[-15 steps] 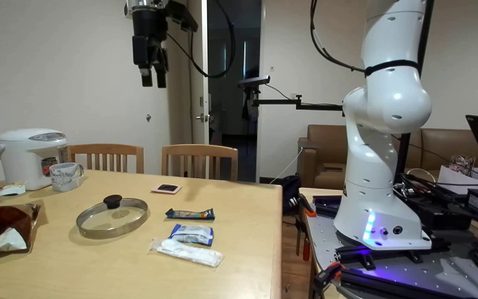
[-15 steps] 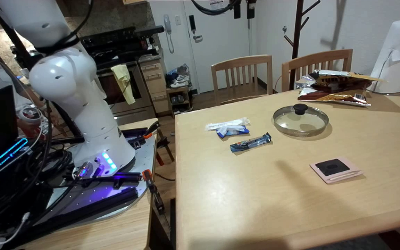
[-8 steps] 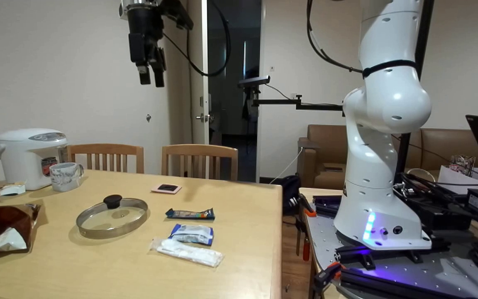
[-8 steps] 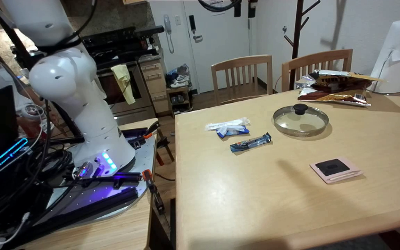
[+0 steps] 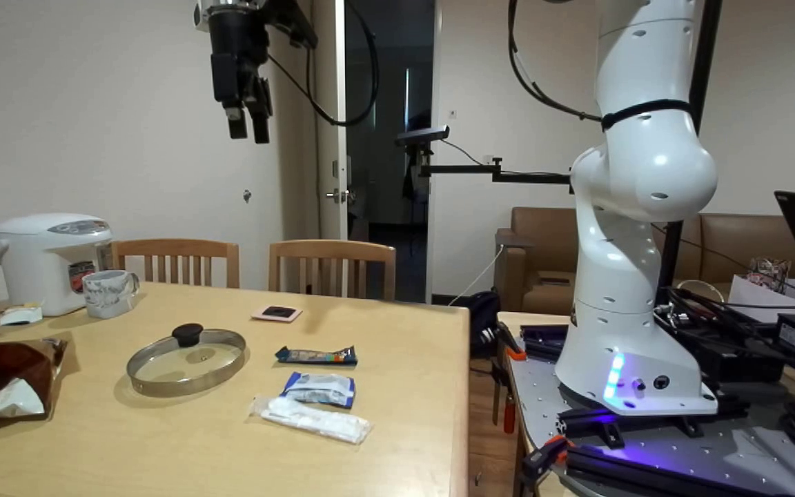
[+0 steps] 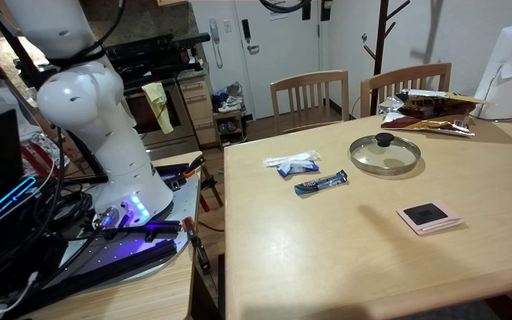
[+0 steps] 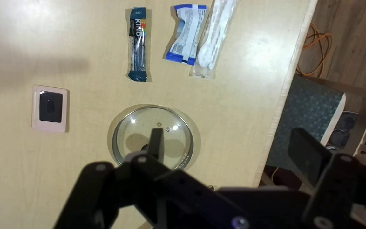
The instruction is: Pick the glass lid and put it over the blue sachet and the white object
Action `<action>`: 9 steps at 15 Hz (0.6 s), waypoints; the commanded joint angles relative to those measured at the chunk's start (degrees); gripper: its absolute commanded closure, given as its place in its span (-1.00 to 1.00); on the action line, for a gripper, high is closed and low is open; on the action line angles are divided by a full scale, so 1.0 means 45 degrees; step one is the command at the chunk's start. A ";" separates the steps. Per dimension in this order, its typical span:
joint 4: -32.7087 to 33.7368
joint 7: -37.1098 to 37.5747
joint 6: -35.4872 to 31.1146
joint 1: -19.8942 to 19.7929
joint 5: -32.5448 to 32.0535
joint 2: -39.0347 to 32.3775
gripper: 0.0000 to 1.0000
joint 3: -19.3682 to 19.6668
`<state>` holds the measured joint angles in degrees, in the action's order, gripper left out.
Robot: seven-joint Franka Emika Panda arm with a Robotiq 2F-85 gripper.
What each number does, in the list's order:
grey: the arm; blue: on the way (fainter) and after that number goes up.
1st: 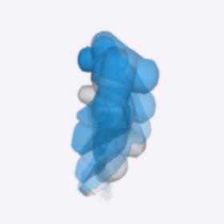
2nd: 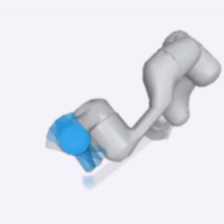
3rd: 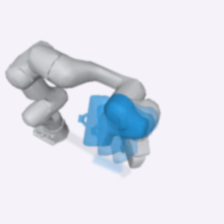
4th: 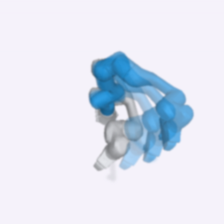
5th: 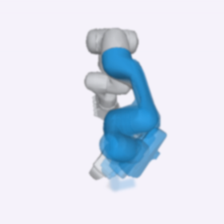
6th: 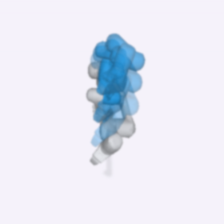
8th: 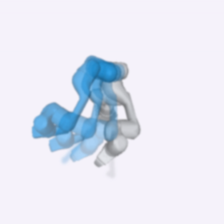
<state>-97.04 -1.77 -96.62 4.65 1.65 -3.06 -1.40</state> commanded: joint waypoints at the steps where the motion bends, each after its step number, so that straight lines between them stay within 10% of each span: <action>1: -0.0118 0.0153 -0.0467 -0.0117 0.0091 -0.0057 -1.00 -0.0154; 9: 0.1757 -0.0171 -0.1139 -0.0454 0.0659 -0.3426 -1.00 -0.0044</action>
<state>-94.50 -1.66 -102.38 3.98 2.54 -12.11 -1.27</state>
